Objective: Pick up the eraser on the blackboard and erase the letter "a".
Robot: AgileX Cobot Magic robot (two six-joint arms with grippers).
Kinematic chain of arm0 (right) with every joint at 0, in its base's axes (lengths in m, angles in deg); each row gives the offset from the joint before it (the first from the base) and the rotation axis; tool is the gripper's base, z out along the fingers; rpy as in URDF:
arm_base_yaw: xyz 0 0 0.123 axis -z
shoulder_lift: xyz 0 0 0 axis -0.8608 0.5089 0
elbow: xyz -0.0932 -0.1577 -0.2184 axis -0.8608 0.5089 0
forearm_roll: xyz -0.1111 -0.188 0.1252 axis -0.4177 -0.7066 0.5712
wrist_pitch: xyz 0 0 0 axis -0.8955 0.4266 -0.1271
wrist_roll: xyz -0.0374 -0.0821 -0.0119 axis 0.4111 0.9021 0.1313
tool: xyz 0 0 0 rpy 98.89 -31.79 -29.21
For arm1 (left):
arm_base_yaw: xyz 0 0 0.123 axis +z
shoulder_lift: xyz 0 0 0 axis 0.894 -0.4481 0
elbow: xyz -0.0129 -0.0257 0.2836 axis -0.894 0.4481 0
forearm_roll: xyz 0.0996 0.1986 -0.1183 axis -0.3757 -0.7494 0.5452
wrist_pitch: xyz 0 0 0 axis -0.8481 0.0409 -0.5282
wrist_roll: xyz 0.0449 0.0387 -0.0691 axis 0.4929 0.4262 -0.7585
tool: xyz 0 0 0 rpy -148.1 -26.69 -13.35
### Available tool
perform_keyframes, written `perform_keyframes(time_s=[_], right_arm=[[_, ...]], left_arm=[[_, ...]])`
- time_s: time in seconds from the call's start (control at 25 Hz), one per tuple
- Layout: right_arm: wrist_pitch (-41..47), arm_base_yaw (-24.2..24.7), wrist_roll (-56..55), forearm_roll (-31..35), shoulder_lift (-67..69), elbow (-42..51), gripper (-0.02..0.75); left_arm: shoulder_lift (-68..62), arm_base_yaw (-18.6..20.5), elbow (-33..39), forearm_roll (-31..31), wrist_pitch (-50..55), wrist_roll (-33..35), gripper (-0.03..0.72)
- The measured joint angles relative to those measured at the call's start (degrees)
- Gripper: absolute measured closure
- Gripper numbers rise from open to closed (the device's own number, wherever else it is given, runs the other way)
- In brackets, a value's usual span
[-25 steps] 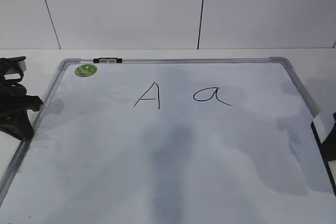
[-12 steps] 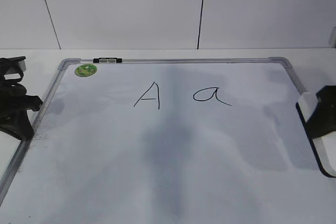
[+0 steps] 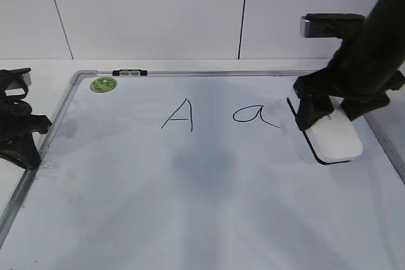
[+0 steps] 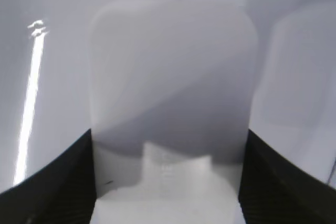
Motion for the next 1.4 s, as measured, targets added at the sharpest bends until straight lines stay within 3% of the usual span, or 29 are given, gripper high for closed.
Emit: perform_keyframes(time_s=[0.64,1.4], right_arm=[[6.68,-1.11,-0.33,-2.32,25.99,-28.79,0.178],[9.26,-3.08,-1.04,-4.84,32.35,-34.47,0.178]], left_arm=[[0.0,0.0,0.0,0.0,0.0,0.0,0.657],[0.0,0.0,0.0,-0.02,0.0,0.0,0.657]])
